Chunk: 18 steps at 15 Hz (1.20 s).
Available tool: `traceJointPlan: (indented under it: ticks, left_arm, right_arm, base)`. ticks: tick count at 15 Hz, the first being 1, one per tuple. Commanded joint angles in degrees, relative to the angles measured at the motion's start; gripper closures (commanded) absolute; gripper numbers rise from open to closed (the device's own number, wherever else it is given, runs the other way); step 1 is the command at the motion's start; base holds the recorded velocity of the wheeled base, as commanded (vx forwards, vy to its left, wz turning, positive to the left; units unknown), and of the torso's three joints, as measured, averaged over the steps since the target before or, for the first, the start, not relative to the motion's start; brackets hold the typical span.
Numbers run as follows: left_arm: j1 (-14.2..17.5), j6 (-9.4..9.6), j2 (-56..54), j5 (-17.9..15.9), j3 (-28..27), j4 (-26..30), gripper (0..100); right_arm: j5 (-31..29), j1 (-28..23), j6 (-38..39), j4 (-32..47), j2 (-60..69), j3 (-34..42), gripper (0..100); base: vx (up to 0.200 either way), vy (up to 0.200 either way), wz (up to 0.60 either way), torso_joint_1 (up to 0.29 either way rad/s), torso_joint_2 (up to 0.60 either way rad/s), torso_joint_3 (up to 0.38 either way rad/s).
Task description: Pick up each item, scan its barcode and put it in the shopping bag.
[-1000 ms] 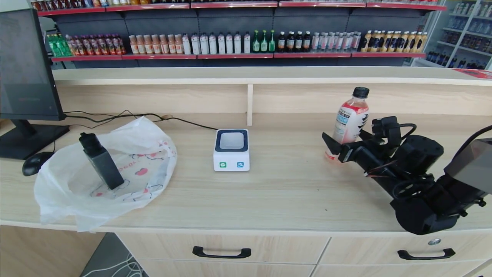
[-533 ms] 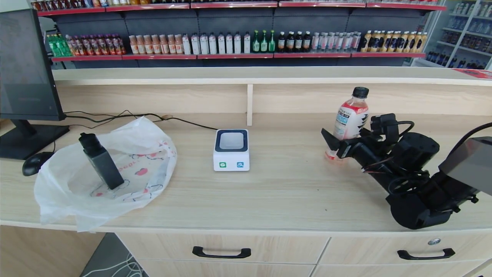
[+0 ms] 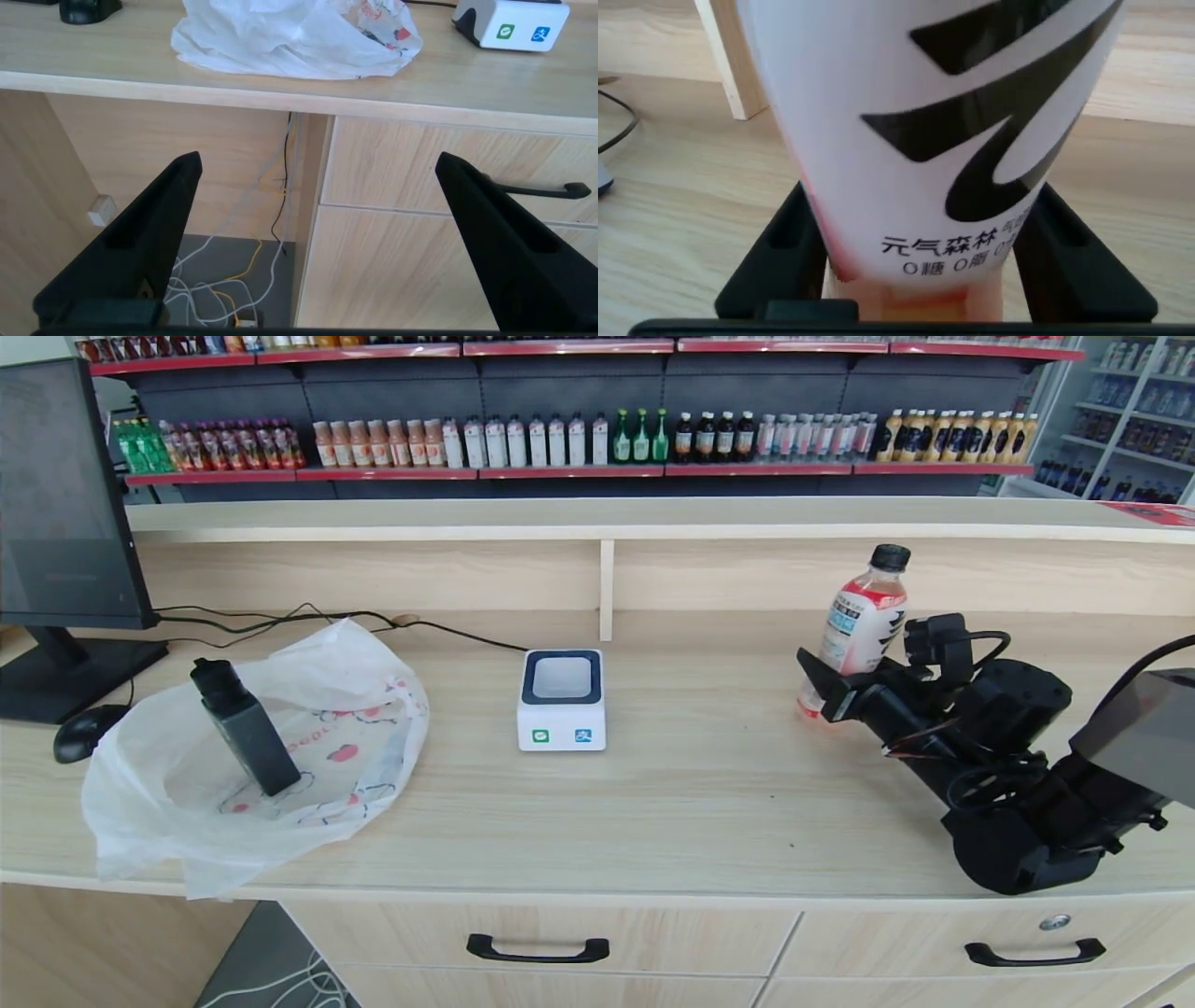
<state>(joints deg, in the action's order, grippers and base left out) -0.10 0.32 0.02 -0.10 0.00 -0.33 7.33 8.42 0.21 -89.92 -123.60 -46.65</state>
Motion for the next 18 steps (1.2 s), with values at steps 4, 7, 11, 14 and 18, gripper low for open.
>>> traceJointPlan:
  ticks: [4,7,11,14,18]
  left_arm:
    - [0.0,-0.05,0.0,0.0,0.0,0.0,0]
    - [0.0,0.03,0.0,0.0,0.0,-0.1,0]
    - [0.0,-0.14,0.0,0.0,0.0,0.0,0]
    - [0.0,-0.05,0.0,0.0,0.0,0.2,0]
    - [0.0,-0.05,0.0,0.0,0.0,0.2,0]
  right_arm:
    - [0.0,-0.7,0.6,-0.1,1.3,-1.7,100]
    - [0.0,-0.7,0.6,-0.1,3.2,-2.6,100]
    - [0.0,-0.4,0.8,-0.1,10.4,0.5,100]
    - [0.0,0.5,0.8,-0.1,19.5,9.7,100]
    - [0.1,1.9,0.9,-0.1,31.5,21.9,100]
  base:
    - [0.0,0.0,0.0,0.0,0.0,0.0]
    - [0.0,0.0,0.0,0.0,0.0,0.0]
    - [0.0,0.0,0.0,0.0,0.0,0.0]
    - [0.0,0.0,0.0,0.0,0.0,0.0]
    - [0.0,0.0,0.0,0.0,0.0,0.0]
